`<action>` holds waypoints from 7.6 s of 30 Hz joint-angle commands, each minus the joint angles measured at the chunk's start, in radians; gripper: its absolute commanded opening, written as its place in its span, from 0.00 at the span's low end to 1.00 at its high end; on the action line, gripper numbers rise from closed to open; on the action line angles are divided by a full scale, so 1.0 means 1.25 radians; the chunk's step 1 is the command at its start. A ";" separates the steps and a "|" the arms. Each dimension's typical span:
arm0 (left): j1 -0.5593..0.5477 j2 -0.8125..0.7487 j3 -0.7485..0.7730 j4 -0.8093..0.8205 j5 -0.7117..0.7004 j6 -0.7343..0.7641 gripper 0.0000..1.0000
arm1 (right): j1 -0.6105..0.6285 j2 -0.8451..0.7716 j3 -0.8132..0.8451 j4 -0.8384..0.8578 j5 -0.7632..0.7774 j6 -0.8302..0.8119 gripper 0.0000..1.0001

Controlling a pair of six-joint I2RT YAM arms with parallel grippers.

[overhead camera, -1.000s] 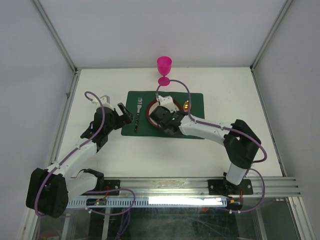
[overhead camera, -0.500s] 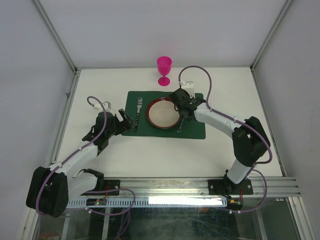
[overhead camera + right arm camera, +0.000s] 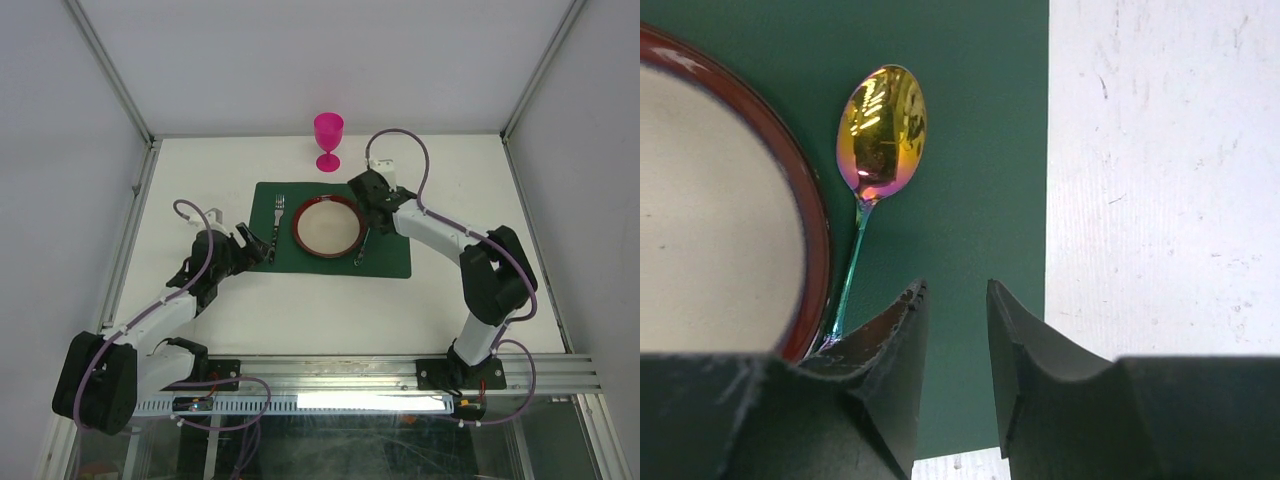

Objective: Set the dinner table for one person
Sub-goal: Adjust the napkin at the center of the board.

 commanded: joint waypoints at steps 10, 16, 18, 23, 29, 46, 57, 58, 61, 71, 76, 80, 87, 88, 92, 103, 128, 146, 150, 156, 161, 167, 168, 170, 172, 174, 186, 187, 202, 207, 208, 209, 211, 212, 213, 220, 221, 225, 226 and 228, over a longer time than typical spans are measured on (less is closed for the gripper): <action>0.007 0.075 0.025 0.053 0.030 0.007 0.00 | -0.020 -0.008 -0.005 0.054 -0.022 -0.018 0.33; 0.007 0.129 0.076 -0.036 -0.007 0.043 0.00 | -0.025 -0.010 -0.006 0.060 -0.028 -0.019 0.32; 0.006 0.164 0.106 -0.077 -0.023 0.055 0.00 | -0.026 -0.011 -0.007 0.062 -0.037 -0.017 0.32; 0.001 0.235 0.150 -0.124 -0.048 0.059 0.00 | -0.024 -0.019 -0.015 0.068 -0.080 -0.013 0.32; -0.010 0.298 0.167 -0.134 -0.061 0.049 0.00 | -0.017 -0.044 -0.040 0.068 -0.148 -0.013 0.32; -0.025 0.312 0.146 -0.142 -0.085 0.032 0.00 | 0.105 -0.058 -0.076 0.054 -0.250 0.008 0.15; -0.027 0.199 0.090 -0.163 -0.089 -0.002 0.00 | 0.128 -0.038 -0.090 0.060 -0.264 0.023 0.00; -0.027 0.195 0.085 -0.163 -0.088 -0.005 0.00 | 0.130 -0.034 -0.087 0.059 -0.262 0.023 0.00; -0.028 0.193 0.079 -0.163 -0.087 -0.007 0.00 | 0.132 -0.023 -0.083 0.059 -0.262 0.027 0.00; -0.036 0.125 0.143 -0.176 -0.083 0.006 0.00 | 0.134 -0.006 -0.083 0.064 -0.242 0.022 0.00; -0.036 0.125 0.182 -0.172 -0.102 0.028 0.00 | 0.134 0.006 -0.085 0.070 -0.244 0.025 0.00; -0.036 0.154 0.178 -0.130 -0.131 0.043 0.00 | 0.134 0.017 -0.083 0.075 -0.248 0.026 0.00; -0.037 0.206 0.154 -0.066 -0.120 0.031 0.00 | 0.134 0.031 -0.077 0.076 -0.246 0.025 0.00; -0.036 0.210 0.151 -0.058 -0.116 0.031 0.00 | 0.136 0.033 -0.076 0.077 -0.246 0.025 0.00; -0.035 0.234 0.144 -0.033 -0.106 0.025 0.00 | 0.135 0.039 -0.078 0.081 -0.245 0.025 0.00; -0.036 0.273 0.115 -0.001 -0.094 0.011 0.00 | 0.134 0.036 -0.088 0.055 -0.220 0.026 0.00; -0.036 0.279 0.068 0.032 -0.084 -0.007 0.00 | 0.152 0.082 -0.030 0.057 -0.253 0.035 0.00; -0.036 0.262 0.058 0.026 -0.094 -0.007 0.00 | 0.153 0.046 -0.073 0.029 -0.205 0.037 0.00; -0.037 0.257 0.055 0.022 -0.096 -0.006 0.00 | 0.152 0.038 -0.082 0.020 -0.190 0.038 0.00; -0.036 0.255 0.051 0.024 -0.096 -0.008 0.00 | 0.151 0.022 -0.100 0.010 -0.170 0.045 0.00; -0.036 0.252 0.049 0.022 -0.096 -0.008 0.00 | 0.152 0.014 -0.108 0.005 -0.161 0.047 0.00; -0.036 0.248 0.047 0.022 -0.095 -0.007 0.00 | 0.153 0.010 -0.114 -0.002 -0.152 0.050 0.00; -0.036 0.247 0.047 0.021 -0.096 -0.008 0.00 | 0.152 0.009 -0.116 -0.002 -0.152 0.050 0.00; -0.036 0.247 0.047 0.021 -0.097 -0.008 0.00 | 0.153 0.004 -0.121 -0.003 -0.152 0.052 0.00; -0.035 0.246 0.048 0.020 -0.097 -0.008 0.00 | 0.152 0.001 -0.128 -0.002 -0.151 0.054 0.00; -0.036 0.246 0.048 0.019 -0.098 -0.008 0.00 | 0.153 -0.002 -0.132 -0.006 -0.146 0.056 0.00; -0.035 0.236 0.044 0.017 -0.097 -0.007 0.00 | 0.153 -0.013 -0.134 -0.008 -0.154 0.055 0.00; -0.036 0.237 0.045 0.017 -0.096 -0.008 0.00 | 0.153 -0.019 -0.133 -0.008 -0.158 0.056 0.00; -0.036 0.241 0.039 0.018 -0.087 -0.016 0.00 | 0.179 -0.172 -0.013 -0.048 -0.096 -0.004 0.00; -0.037 0.240 0.016 0.035 -0.062 -0.034 0.00 | 0.122 -0.198 0.002 -0.082 -0.058 -0.023 0.02; -0.037 0.235 0.010 0.035 -0.057 -0.040 0.00 | 0.112 -0.201 -0.003 -0.081 -0.061 -0.023 0.02; -0.037 0.227 0.004 0.037 -0.053 -0.047 0.00 | 0.110 -0.205 -0.009 -0.078 -0.065 -0.024 0.02; -0.038 0.211 -0.009 0.037 -0.047 -0.057 0.00 | 0.087 -0.212 -0.024 -0.067 -0.071 -0.023 0.02; -0.040 0.202 -0.016 0.037 -0.043 -0.061 0.00 | 0.081 -0.215 -0.030 -0.062 -0.074 -0.024 0.02; -0.041 0.191 -0.021 0.036 -0.040 -0.067 0.00 | 0.077 -0.217 -0.035 -0.059 -0.075 -0.024 0.02; -0.056 0.147 -0.034 -0.039 -0.060 -0.095 0.00 | 0.065 -0.214 -0.045 -0.057 -0.065 -0.027 0.03; -0.061 0.144 -0.035 -0.049 -0.068 -0.101 0.00 | 0.064 -0.215 -0.045 -0.057 -0.065 -0.027 0.03; -0.079 0.135 -0.034 -0.076 -0.098 -0.110 0.00 | 0.063 -0.219 -0.054 -0.051 -0.060 -0.027 0.03; -0.083 0.129 -0.026 -0.085 -0.105 -0.109 0.00 | 0.062 -0.220 -0.057 -0.049 -0.060 -0.028 0.03; -0.086 0.111 0.001 -0.100 -0.115 -0.098 0.00 | 0.061 -0.221 -0.063 -0.042 -0.061 -0.032 0.03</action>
